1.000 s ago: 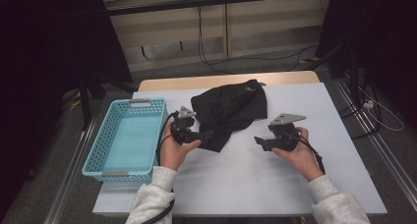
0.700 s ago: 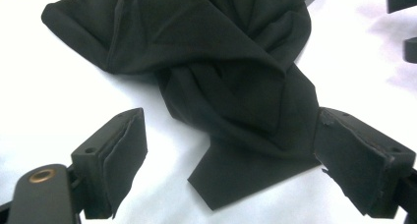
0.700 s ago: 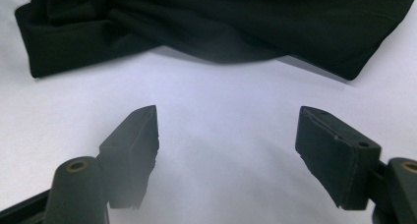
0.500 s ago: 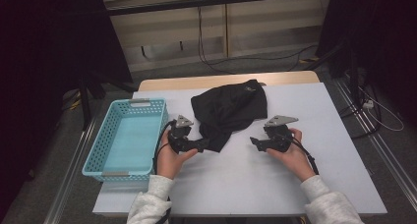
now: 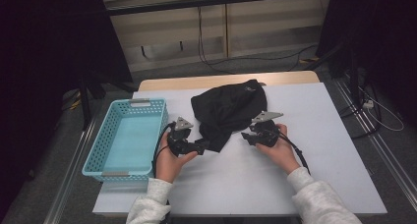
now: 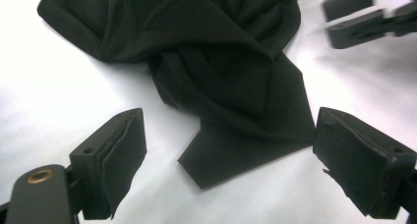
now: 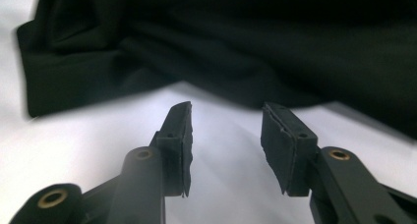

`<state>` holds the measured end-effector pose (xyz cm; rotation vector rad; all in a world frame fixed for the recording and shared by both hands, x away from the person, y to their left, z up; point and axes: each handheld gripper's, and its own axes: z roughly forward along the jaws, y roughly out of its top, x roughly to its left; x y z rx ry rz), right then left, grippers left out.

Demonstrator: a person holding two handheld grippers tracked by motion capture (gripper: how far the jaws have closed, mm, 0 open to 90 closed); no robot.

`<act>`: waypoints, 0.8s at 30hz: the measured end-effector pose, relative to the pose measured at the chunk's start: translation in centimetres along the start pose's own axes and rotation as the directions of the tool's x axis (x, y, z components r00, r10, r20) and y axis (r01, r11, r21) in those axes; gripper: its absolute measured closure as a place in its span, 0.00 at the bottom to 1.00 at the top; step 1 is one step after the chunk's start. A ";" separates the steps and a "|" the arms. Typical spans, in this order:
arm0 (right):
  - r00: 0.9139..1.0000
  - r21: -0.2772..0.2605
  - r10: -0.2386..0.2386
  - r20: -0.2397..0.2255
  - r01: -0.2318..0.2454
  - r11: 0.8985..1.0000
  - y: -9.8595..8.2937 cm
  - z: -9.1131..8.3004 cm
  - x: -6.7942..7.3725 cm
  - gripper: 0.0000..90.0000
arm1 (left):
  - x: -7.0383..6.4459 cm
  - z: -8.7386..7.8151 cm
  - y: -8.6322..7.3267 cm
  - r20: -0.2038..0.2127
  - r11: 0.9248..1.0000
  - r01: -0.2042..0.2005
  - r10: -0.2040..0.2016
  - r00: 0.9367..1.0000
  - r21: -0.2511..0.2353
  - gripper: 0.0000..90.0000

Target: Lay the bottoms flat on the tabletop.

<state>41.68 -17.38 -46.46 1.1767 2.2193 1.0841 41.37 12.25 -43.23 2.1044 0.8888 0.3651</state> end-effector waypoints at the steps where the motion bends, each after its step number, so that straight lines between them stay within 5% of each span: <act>1: 1.000 -0.002 0.005 -0.002 -0.005 1.000 0.3 0.3 -0.1 0.61 | 0.0 0.0 0.0 -0.001 1.000 0.001 -0.001 1.000 -0.001 0.14; 5: 0.999 -0.016 0.024 -0.027 -0.024 1.000 1.7 1.6 0.0 0.58 | 0.0 -0.2 0.1 -0.003 1.000 0.001 -0.001 1.000 -0.009 0.14; 7: 0.998 -0.005 0.003 -0.067 -0.004 1.000 2.4 2.3 0.6 0.56 | 0.0 -0.3 0.1 -0.001 1.000 0.005 -0.005 1.000 -0.015 0.14; 10: 0.995 0.016 -0.079 -0.064 0.081 0.997 3.2 3.1 1.7 0.56 | 0.0 -0.3 0.1 -0.004 1.000 0.003 -0.003 1.000 -0.018 0.14; 14: 0.993 0.059 -0.072 -0.092 0.077 0.995 3.3 4.5 2.6 0.63 | 0.0 -0.3 0.1 -0.001 1.000 0.005 -0.005 1.000 -0.016 0.14; 18: 0.996 0.048 -0.021 -0.086 0.025 0.999 3.2 4.6 2.1 0.93 | 0.0 -0.2 0.0 0.002 1.000 0.016 -0.016 1.000 -0.023 0.14; 24: 0.992 0.057 0.001 -0.125 0.006 0.998 2.7 3.4 1.3 0.95 | -0.1 -0.2 0.0 0.004 1.000 0.009 -0.009 1.000 -0.015 0.15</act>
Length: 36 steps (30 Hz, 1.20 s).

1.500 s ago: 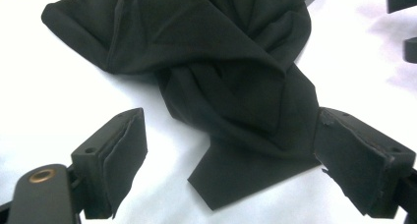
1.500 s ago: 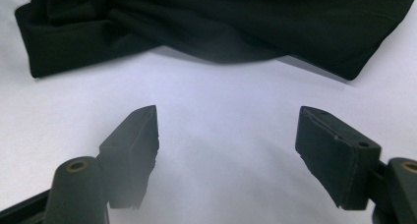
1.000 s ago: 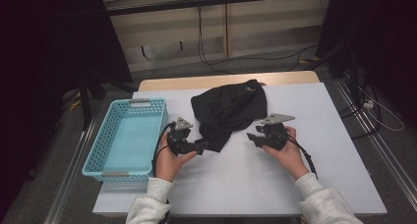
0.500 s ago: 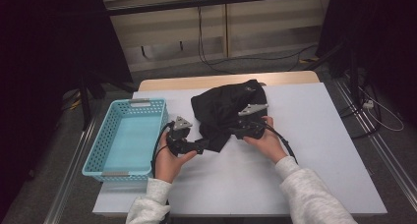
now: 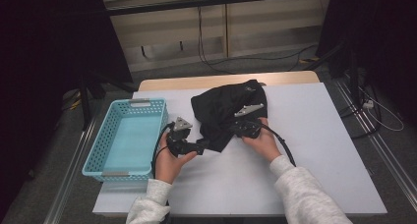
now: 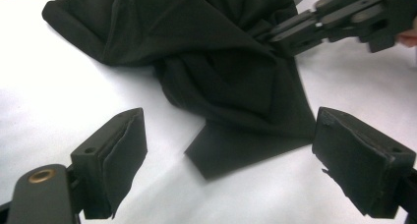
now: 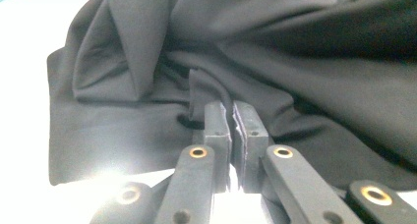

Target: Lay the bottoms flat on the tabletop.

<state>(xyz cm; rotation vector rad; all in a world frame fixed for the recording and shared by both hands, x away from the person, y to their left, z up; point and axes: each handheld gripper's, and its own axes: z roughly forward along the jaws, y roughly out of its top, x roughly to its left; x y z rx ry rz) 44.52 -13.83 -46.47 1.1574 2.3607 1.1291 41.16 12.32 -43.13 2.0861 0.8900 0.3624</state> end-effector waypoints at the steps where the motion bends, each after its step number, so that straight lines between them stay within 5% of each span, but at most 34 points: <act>1: 1.000 -0.001 0.001 -0.005 -0.001 1.000 -0.2 -0.3 0.0 0.95 | -0.1 0.0 0.0 0.004 1.000 0.001 -0.001 1.000 -0.001 0.15; 10: 0.999 -0.002 -0.045 0.002 0.045 0.999 -2.6 -3.7 0.0 0.98 | -0.4 0.2 0.2 0.010 1.000 -0.010 0.010 1.000 0.004 0.15; 25: 0.999 -0.028 -0.033 0.027 0.033 0.999 -4.3 -5.3 -0.3 0.97 | -0.8 1.1 -0.2 0.015 0.999 -0.026 0.026 1.000 0.028 0.15; 32: 0.999 -0.044 -0.041 0.023 0.042 0.998 -4.5 -5.5 0.1 0.76 | -1.0 1.2 -0.1 0.024 0.999 -0.016 0.015 1.000 0.028 0.15; 36: 0.996 -0.047 -0.061 0.060 0.064 0.997 -4.2 -5.1 0.8 0.62 | -1.0 1.3 -0.1 0.023 0.999 -0.024 0.023 0.999 0.033 0.15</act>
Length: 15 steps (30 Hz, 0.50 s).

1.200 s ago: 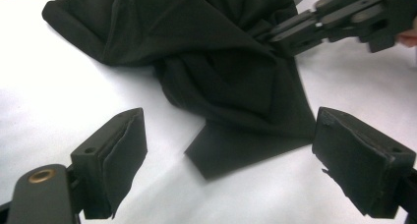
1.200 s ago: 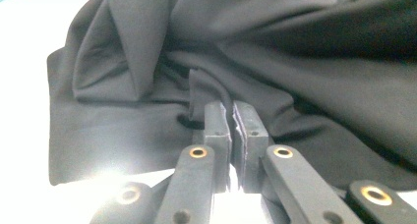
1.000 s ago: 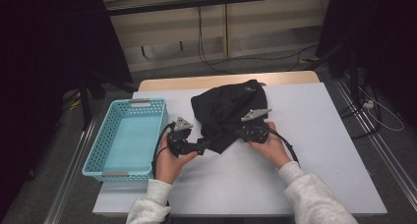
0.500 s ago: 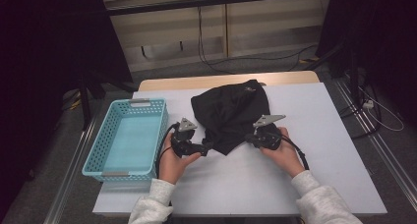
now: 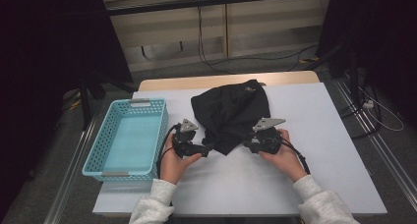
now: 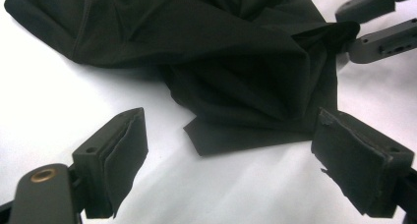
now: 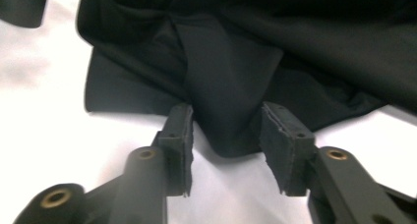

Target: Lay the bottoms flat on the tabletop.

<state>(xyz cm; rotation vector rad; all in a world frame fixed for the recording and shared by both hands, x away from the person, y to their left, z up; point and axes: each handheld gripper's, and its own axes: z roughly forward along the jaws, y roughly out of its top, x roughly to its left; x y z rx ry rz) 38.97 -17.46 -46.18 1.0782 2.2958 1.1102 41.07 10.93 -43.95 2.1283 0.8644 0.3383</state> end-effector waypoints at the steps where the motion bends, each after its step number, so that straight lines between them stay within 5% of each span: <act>1: 1.000 -0.007 0.006 -0.007 -0.006 1.000 0.1 0.1 0.1 0.62 | 0.0 0.0 0.0 0.003 1.000 -0.004 0.004 1.000 -0.001 0.15; 15: 1.000 0.014 -0.007 -0.029 0.007 1.000 0.2 0.6 1.1 0.52 | -0.8 0.7 0.0 0.025 1.000 -0.023 0.023 0.999 0.014 0.15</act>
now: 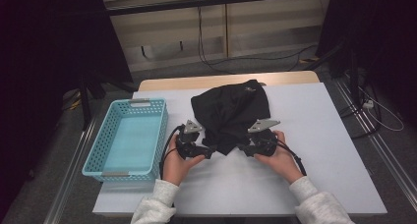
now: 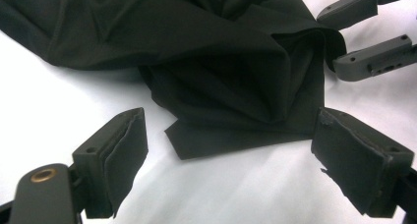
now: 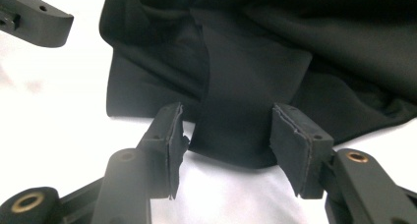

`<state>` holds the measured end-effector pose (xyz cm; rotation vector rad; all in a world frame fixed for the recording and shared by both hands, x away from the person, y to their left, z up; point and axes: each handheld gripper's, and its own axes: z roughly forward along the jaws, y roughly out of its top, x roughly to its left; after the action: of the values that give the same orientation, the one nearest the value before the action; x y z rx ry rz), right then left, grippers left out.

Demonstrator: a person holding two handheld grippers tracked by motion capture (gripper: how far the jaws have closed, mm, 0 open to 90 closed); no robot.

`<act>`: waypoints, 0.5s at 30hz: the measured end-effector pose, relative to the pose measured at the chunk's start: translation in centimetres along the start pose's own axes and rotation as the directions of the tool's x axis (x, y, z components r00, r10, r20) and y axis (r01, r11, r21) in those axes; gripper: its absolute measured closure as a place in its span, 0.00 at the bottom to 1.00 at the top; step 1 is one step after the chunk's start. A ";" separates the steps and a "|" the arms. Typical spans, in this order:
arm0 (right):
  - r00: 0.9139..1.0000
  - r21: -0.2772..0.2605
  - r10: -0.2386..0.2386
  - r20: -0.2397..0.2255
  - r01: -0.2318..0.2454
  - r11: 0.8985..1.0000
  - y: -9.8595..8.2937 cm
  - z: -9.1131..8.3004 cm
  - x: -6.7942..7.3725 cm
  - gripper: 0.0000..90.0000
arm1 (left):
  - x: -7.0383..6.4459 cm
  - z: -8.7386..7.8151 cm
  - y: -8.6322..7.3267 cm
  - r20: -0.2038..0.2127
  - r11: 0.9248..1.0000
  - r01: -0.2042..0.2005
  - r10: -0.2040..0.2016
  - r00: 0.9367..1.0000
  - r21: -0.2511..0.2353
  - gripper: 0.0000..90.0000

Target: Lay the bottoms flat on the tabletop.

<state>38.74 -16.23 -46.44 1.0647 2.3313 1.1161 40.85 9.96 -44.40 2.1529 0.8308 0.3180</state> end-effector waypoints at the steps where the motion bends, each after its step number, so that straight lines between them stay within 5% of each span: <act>1: 1.000 0.003 0.002 0.002 -0.002 1.000 0.0 0.1 0.0 0.52 | -0.1 0.2 -0.1 -0.001 1.000 -0.003 0.003 1.000 0.005 0.15; 6: 1.000 0.019 0.008 0.011 -0.008 1.000 -0.2 0.4 -0.2 0.62 | -0.6 0.9 -0.2 0.012 1.000 -0.013 0.013 1.000 0.019 0.15; 12: 0.999 0.007 0.032 0.028 -0.032 0.999 -0.3 0.3 -0.7 0.93 | -0.9 1.2 -0.2 0.020 1.000 -0.015 0.015 1.000 0.024 0.16; 15: 0.999 -0.005 0.038 0.028 -0.038 0.999 -0.4 0.1 -1.0 0.98 | -1.0 1.3 -0.2 0.022 1.000 -0.023 0.022 1.000 0.022 0.16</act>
<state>39.23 -17.13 -46.85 1.1205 2.2941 1.1126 40.60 8.58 -45.32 2.1838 0.8018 0.2974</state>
